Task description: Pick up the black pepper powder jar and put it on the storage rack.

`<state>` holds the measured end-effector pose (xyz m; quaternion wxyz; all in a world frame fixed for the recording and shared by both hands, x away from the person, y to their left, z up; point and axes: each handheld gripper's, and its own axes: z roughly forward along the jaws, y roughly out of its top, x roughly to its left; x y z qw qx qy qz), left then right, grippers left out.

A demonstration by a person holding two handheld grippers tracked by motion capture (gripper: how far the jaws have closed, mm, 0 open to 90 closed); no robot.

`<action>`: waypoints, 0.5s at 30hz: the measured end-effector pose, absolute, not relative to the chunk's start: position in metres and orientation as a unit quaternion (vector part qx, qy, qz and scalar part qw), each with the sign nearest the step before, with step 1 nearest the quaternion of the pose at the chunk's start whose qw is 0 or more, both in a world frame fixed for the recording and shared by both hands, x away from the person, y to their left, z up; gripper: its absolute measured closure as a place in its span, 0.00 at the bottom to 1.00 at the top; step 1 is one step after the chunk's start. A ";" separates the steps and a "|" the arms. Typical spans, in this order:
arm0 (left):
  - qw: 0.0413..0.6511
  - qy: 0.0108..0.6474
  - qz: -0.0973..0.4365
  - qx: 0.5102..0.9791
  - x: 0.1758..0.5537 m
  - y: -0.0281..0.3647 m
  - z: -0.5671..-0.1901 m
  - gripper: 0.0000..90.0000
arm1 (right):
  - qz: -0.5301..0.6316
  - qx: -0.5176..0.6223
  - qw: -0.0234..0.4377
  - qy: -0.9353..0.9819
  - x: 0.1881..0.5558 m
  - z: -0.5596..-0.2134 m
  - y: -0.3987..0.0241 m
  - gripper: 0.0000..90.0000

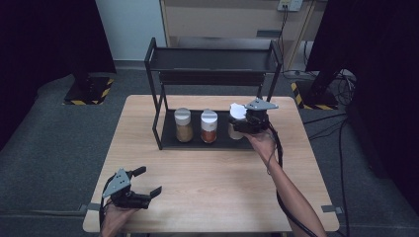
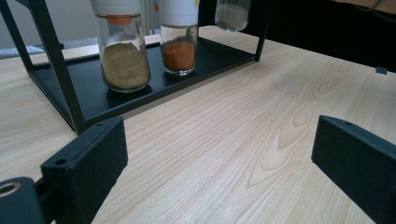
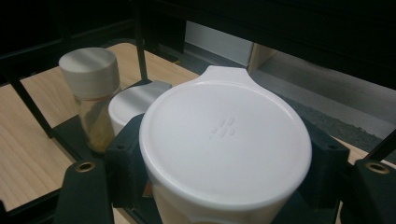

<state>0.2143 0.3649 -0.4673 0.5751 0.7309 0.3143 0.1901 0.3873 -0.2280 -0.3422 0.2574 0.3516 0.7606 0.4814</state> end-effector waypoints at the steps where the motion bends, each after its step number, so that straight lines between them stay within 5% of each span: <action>1: 0.575 0.315 0.190 0.731 0.214 0.365 -0.467 0.03 | 0.481 0.354 0.257 0.760 0.390 -0.345 -0.227 0.35; 15: 0.576 0.313 0.188 0.731 0.215 0.366 -0.468 0.03 | 0.473 0.375 0.253 0.756 0.408 -0.375 -0.222 0.35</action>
